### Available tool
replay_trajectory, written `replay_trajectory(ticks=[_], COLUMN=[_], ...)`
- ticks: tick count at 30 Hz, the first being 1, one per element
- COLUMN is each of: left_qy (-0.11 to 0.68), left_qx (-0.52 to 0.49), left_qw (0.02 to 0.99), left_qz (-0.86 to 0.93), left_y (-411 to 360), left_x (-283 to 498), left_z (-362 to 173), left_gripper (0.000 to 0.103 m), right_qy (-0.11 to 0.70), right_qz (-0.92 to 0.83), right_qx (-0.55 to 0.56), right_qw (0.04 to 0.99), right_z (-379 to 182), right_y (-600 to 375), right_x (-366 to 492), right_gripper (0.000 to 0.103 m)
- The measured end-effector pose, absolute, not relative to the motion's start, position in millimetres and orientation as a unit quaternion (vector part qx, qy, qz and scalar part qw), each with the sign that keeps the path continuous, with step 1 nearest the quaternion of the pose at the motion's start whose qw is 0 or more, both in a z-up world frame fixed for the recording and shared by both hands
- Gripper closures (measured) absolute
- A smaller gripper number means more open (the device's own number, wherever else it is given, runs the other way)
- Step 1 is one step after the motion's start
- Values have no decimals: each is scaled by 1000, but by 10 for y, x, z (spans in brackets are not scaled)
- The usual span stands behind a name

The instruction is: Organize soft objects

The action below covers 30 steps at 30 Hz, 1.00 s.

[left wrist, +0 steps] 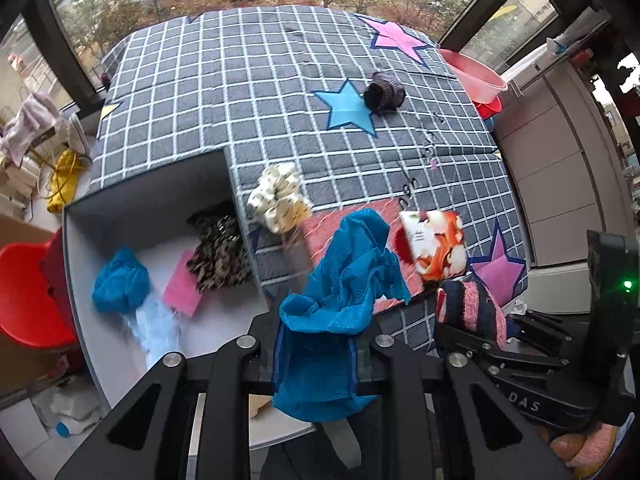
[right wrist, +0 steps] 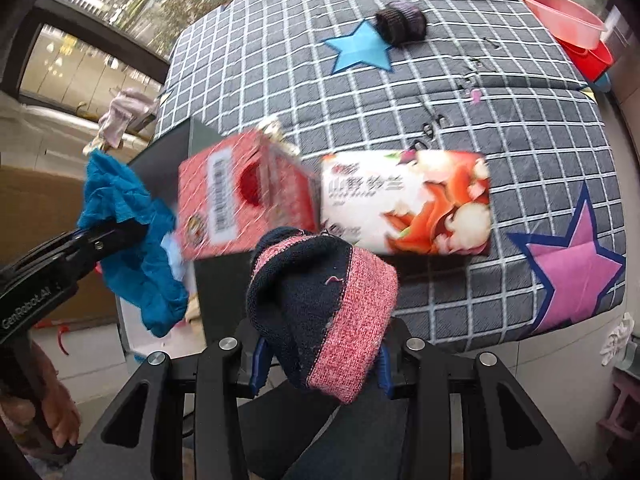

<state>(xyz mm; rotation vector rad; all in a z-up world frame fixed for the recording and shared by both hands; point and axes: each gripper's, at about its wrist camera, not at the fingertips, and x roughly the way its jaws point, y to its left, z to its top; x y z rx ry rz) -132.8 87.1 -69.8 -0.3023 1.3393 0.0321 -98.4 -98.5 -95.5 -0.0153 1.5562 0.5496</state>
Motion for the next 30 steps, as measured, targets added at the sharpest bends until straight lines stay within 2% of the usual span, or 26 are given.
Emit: replay_trajectory(ticks=[30], left_qy=[598], left_qx=[-224], left_qw=[760], left_qz=[123], left_y=[1808], left_x=[-2211], left_z=[-1008], left_gripper=[78], right_qy=[666], right_qz=[336], right_qx=[-136], right_qw=[652], right_z=[-692], right_y=[124], right_x=[-1388], right_gripper=[60])
